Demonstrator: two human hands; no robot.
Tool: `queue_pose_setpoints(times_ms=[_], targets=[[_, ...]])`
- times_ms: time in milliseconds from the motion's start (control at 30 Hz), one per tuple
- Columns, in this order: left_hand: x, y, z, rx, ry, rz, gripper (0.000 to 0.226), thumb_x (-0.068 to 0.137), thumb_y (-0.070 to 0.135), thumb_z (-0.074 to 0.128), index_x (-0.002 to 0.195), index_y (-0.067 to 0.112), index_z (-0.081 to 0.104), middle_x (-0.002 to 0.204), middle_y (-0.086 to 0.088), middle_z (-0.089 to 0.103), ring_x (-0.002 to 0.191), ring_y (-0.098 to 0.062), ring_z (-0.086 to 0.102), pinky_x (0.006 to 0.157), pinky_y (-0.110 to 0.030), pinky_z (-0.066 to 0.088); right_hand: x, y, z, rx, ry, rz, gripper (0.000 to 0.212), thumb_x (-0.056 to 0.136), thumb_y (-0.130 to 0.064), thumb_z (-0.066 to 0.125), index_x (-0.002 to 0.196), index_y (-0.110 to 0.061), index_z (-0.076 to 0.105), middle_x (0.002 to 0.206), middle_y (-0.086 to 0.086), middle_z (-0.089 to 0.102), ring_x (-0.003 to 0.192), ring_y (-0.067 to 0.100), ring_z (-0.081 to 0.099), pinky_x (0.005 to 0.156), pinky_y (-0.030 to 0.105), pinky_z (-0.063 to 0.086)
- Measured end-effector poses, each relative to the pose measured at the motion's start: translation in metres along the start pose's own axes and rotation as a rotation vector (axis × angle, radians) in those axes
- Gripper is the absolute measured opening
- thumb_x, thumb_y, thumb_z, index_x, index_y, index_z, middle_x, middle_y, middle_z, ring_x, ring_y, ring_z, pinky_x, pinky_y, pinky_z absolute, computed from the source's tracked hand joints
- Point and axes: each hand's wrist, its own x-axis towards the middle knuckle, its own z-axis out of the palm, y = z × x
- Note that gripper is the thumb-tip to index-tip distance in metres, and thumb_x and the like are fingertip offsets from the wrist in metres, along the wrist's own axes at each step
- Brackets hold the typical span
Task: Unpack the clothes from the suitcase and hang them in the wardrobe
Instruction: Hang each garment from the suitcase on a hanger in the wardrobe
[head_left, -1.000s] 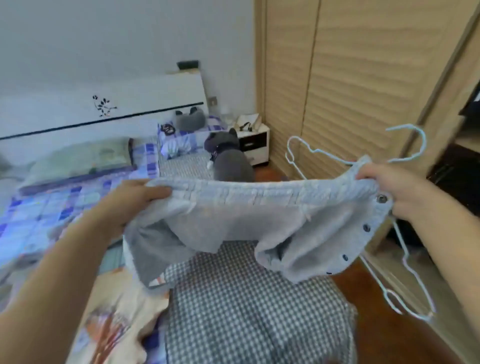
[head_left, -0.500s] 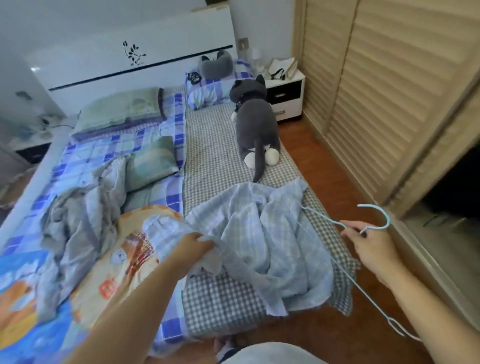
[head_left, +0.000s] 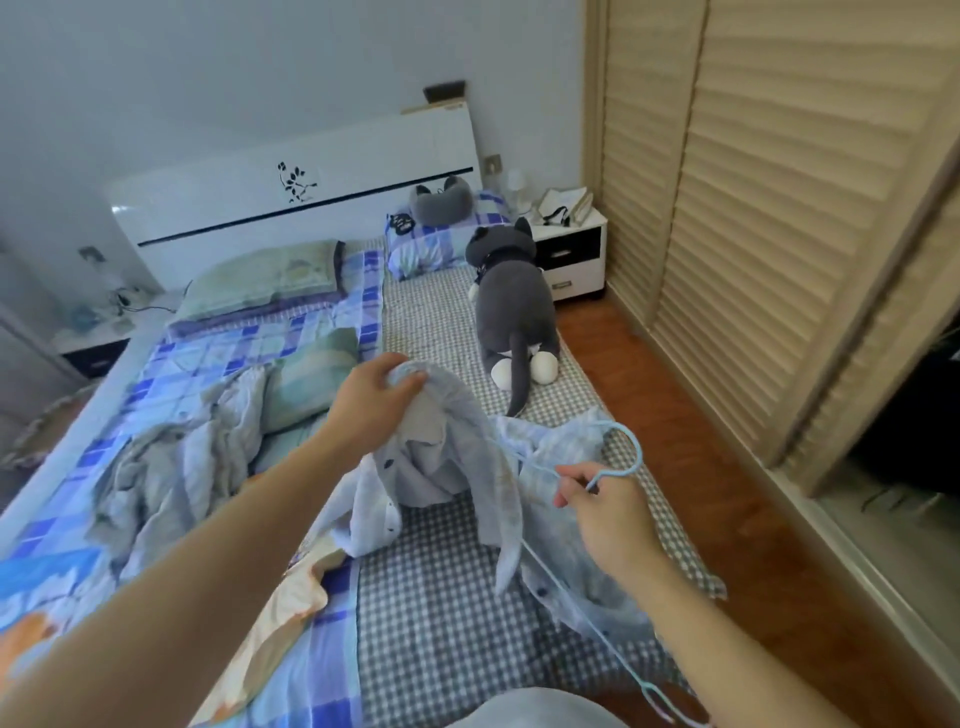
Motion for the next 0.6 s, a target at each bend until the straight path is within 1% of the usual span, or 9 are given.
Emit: queue_pose_setpoints(times_ms=[67,133,200,233,333,400,467,533,600], targets=[[-0.005,0.019,-0.009,-0.013,0.01,0.059,0.012,0.097,0.031,0.067,0.1,0.021,0.071,0.091,0.0,0.073,0.081,-0.012,0.069,0.076,-0.03,0.056,0.006,-0.011,0.006,-0.061,-0.113,-0.028,0.039,0.096,-0.009,0.061,0.06,-0.025,0.061,0.072,-0.008,0.068,0.071,0.0,0.06,0.06,0.01,0.039],[-0.016,0.032,-0.012,-0.032,0.009,0.123,0.011,0.097,0.031,0.068,0.099,0.021,0.071,0.091,0.001,0.073,0.081,-0.01,0.069,0.074,-0.026,0.055,0.014,-0.022,0.006,-0.079,-0.054,-0.039,0.034,0.094,-0.01,0.062,0.063,-0.025,0.063,0.072,-0.008,0.068,0.071,0.0,0.06,0.06,0.011,0.037],[-0.024,0.035,-0.013,-0.061,-0.039,0.147,0.013,0.096,0.035,0.068,0.097,0.023,0.071,0.09,-0.001,0.074,0.085,-0.016,0.071,0.08,-0.037,0.059,0.022,-0.028,0.002,-0.023,0.158,-0.069,0.023,0.094,-0.01,0.062,0.073,-0.018,0.069,0.073,-0.012,0.066,0.07,-0.001,0.058,0.061,0.009,0.038],[-0.029,0.037,-0.014,-0.075,-0.075,0.137,0.018,0.094,0.04,0.068,0.097,0.023,0.071,0.09,-0.002,0.074,0.087,-0.021,0.072,0.083,-0.044,0.059,0.027,-0.029,0.001,0.025,0.191,-0.082,0.021,0.093,-0.009,0.062,0.075,-0.016,0.071,0.074,-0.013,0.066,0.071,0.0,0.059,0.064,0.01,0.039],[-0.04,0.039,-0.016,-0.142,-0.198,0.134,0.029,0.088,0.047,0.067,0.095,0.019,0.07,0.091,-0.012,0.071,0.085,-0.031,0.071,0.083,-0.054,0.058,0.042,-0.029,0.007,0.03,-0.012,-0.074,0.028,0.091,-0.005,0.067,0.068,-0.022,0.068,0.067,-0.011,0.068,0.07,0.006,0.062,0.072,0.024,0.044],[-0.052,0.037,-0.011,-0.229,-0.261,0.159,0.026,0.087,0.041,0.068,0.092,0.015,0.069,0.087,-0.013,0.068,0.078,-0.025,0.067,0.076,-0.044,0.056,0.046,-0.029,0.009,-0.001,-0.02,-0.042,0.03,0.09,-0.005,0.067,0.064,-0.021,0.069,0.063,-0.012,0.066,0.063,-0.003,0.059,0.067,0.018,0.041],[-0.061,0.031,-0.006,-0.272,-0.328,0.157,0.018,0.087,0.037,0.069,0.086,0.019,0.067,0.078,-0.003,0.063,0.073,-0.014,0.061,0.069,-0.033,0.051,0.046,-0.03,0.004,0.086,0.104,-0.051,0.027,0.09,-0.004,0.066,0.065,-0.016,0.069,0.059,-0.012,0.064,0.056,-0.003,0.055,0.062,0.022,0.038],[-0.062,0.026,-0.009,-0.062,-0.42,0.113,0.021,0.087,0.036,0.067,0.079,0.018,0.059,0.07,0.006,0.055,0.065,-0.008,0.053,0.065,-0.029,0.047,0.045,-0.035,-0.003,0.177,0.138,-0.081,0.028,0.091,-0.003,0.066,0.066,-0.014,0.068,0.052,-0.016,0.06,0.047,0.002,0.049,0.056,0.024,0.035],[-0.06,0.025,-0.016,0.394,-0.596,0.047,0.023,0.093,0.036,0.06,0.08,0.018,0.054,0.069,0.008,0.051,0.063,-0.007,0.049,0.062,-0.026,0.046,0.044,-0.043,-0.011,0.181,0.102,-0.14,0.027,0.09,-0.003,0.067,0.067,-0.017,0.069,0.052,-0.017,0.06,0.043,0.004,0.044,0.049,0.022,0.034]])
